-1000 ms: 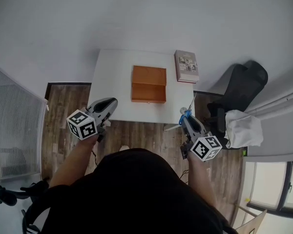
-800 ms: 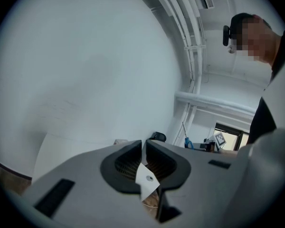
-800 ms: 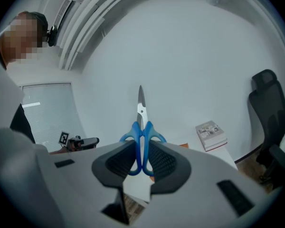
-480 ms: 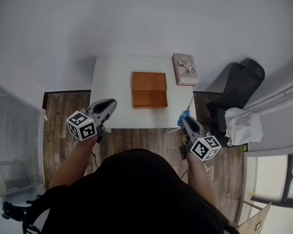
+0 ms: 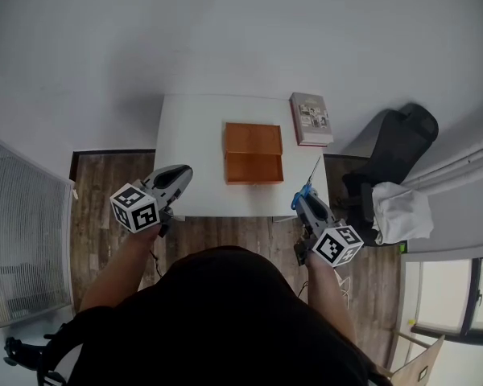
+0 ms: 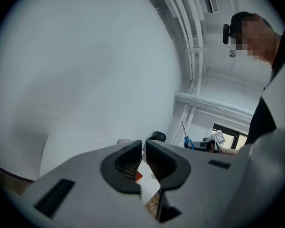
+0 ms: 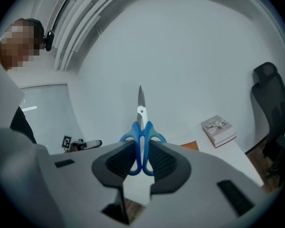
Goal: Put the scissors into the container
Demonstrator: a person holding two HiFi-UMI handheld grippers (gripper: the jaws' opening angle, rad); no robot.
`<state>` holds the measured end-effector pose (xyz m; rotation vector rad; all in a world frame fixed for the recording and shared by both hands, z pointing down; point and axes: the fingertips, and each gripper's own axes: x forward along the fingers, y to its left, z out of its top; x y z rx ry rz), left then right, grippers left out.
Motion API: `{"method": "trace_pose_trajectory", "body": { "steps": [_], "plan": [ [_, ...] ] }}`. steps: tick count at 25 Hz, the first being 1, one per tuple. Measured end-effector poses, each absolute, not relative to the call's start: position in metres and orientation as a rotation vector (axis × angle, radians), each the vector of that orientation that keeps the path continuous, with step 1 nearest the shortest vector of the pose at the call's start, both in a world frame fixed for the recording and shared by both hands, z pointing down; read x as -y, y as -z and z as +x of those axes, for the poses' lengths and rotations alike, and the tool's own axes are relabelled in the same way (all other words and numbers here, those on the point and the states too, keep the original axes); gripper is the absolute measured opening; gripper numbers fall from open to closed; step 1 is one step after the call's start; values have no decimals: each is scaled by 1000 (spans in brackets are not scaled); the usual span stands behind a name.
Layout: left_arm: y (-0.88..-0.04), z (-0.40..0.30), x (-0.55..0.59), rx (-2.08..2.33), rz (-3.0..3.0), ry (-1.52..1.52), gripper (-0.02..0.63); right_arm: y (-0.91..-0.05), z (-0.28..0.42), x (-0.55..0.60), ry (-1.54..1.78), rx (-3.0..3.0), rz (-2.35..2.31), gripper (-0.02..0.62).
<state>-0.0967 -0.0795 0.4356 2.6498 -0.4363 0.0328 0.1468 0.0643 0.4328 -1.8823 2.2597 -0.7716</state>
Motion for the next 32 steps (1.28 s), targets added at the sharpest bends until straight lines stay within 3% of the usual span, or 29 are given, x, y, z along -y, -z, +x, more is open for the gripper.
{"method": "trace_pose_trajectory", "body": {
  "steps": [32],
  "plan": [
    [-453,-135,72,431,2603,-46,34,-428,134,-55,754,-2265,-1901,89]
  ]
}}
